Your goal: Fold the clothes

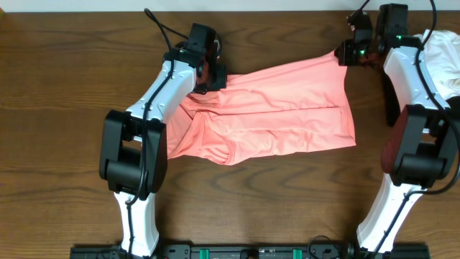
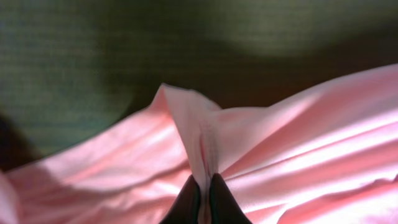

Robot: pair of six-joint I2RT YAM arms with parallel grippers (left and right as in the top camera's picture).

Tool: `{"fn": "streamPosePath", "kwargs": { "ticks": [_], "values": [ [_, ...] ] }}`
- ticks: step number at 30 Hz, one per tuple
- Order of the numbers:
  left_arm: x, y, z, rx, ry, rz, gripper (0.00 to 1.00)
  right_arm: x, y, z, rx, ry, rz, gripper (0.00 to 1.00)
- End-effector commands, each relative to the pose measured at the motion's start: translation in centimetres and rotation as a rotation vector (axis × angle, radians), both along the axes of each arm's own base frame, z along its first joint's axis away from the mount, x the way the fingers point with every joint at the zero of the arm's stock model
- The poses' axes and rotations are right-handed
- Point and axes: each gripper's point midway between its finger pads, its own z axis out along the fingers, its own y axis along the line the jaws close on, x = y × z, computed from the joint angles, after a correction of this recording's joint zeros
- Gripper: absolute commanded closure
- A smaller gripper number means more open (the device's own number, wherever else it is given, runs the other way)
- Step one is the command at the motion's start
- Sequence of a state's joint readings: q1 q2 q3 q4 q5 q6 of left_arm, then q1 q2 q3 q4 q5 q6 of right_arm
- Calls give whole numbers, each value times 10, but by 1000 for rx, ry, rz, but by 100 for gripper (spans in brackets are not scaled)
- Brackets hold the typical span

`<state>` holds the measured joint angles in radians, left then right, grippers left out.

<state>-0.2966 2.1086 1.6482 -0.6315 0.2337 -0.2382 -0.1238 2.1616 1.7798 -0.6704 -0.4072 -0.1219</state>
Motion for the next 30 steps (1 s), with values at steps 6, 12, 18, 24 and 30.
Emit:
{"fn": "streamPosePath", "kwargs": {
  "ticks": [6, 12, 18, 24, 30],
  "values": [
    [-13, 8, 38, 15, -12, -8, 94, -39, -13, 14, -13, 128, -23, 99],
    [-31, 12, 32, 40, 62, -13, 94, -60, -21, 2, -62, 233, -50, 99],
    [-50, 10, 27, 69, 122, -59, 94, -78, -22, -2, -49, 310, -57, 99],
    [-66, 1, 20, 88, 165, -96, 94, -93, -25, -6, -69, 375, -64, 99],
    [-82, -2, 9, 143, 197, -128, 94, -101, -29, -10, -89, 409, -72, 99]
  ]
}}
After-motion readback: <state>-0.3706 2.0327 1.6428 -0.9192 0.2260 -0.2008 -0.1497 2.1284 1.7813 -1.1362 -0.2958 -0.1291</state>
